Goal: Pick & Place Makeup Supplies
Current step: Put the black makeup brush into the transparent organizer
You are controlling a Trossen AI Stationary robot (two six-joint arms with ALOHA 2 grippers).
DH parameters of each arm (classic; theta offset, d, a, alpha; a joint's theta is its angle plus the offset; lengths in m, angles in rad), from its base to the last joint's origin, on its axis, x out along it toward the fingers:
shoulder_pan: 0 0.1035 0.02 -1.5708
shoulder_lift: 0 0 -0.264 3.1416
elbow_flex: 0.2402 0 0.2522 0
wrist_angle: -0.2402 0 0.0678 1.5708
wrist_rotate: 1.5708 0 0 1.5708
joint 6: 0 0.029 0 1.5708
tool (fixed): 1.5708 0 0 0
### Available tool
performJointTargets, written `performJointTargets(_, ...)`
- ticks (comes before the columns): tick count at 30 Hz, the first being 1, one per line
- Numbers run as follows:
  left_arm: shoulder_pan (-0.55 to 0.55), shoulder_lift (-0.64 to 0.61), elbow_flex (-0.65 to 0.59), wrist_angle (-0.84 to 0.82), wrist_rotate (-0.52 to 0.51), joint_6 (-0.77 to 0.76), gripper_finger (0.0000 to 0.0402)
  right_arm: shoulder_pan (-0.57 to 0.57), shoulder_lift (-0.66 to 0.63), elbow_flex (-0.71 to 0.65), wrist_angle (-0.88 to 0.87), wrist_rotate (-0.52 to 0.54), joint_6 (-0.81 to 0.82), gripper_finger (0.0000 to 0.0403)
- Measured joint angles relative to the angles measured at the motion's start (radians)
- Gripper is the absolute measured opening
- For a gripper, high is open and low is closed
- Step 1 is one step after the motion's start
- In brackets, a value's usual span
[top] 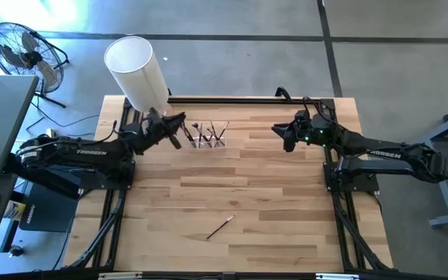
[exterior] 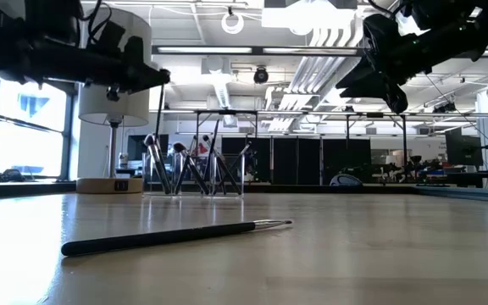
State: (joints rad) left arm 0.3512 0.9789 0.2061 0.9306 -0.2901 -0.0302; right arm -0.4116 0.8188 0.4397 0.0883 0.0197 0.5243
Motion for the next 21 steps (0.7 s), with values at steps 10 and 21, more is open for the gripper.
performJointTargets(10, 0.097, 0.086, -0.001, 0.052, 0.138, -0.028, 0.0010, 0.000, 0.000, 0.000, 0.006, 0.000, 0.000, 0.0096)
performJointTargets(21, 0.094, 0.241, -0.001, 0.073, 0.150, -0.031, 0.0016, 0.000, 0.000, 0.000, 0.006, -0.002, 0.000, 0.0096)
